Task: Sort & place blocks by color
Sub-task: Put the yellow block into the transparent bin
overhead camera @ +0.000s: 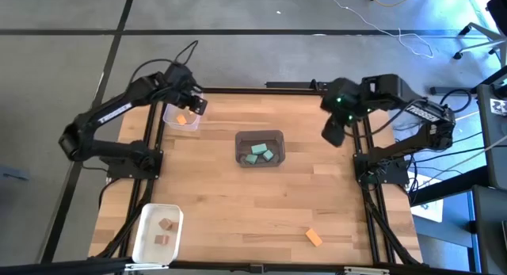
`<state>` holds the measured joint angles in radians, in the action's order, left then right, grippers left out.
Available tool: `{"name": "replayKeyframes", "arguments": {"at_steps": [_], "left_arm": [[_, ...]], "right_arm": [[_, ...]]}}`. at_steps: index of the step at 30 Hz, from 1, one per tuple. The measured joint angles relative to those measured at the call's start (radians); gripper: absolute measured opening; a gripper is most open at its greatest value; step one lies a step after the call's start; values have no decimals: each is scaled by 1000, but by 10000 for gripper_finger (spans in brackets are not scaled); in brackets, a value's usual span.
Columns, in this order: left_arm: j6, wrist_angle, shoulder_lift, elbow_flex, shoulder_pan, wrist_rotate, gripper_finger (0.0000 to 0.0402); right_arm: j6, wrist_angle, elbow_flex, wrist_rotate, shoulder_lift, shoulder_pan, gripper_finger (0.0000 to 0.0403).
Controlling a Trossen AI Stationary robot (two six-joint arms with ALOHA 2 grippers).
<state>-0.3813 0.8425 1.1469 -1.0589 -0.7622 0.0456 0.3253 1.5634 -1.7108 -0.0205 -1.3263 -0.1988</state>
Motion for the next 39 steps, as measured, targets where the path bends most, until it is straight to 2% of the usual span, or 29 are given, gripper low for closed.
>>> {"name": "replayKeyframes", "arguments": {"at_steps": [3, 5, 10, 16, 20, 26, 30, 36, 39], "left_arm": [[-1, 0, -51, -7, 76, 0, 115], [-15, 3, -82, -7, 126, 2, 115], [-101, -8, -148, -7, 261, -9, 115], [-122, -46, -186, -7, 412, -30, 115], [-56, -48, -187, -7, 504, 13, 115], [-27, -50, -187, -7, 609, 21, 115], [2, -50, -187, -7, 643, 16, 115], [87, -43, -187, -7, 663, 41, 115], [130, -43, -187, -7, 670, 76, 115]], "right_arm": [[-33, 4, 71, -156, 15, 37, 211], [-44, 8, 140, -213, 27, 79, 211], [-68, -6, 341, -264, 68, 218, 211], [-74, -192, 529, -326, 84, 379, 211], [-14, -328, 592, -333, 84, 464, 211], [236, -581, 652, -326, 84, 557, 211], [339, -704, 681, -304, 83, 642, 211], [524, -979, 728, -232, 76, 775, 211], [632, -1025, 736, -179, 41, 842, 211]]}}
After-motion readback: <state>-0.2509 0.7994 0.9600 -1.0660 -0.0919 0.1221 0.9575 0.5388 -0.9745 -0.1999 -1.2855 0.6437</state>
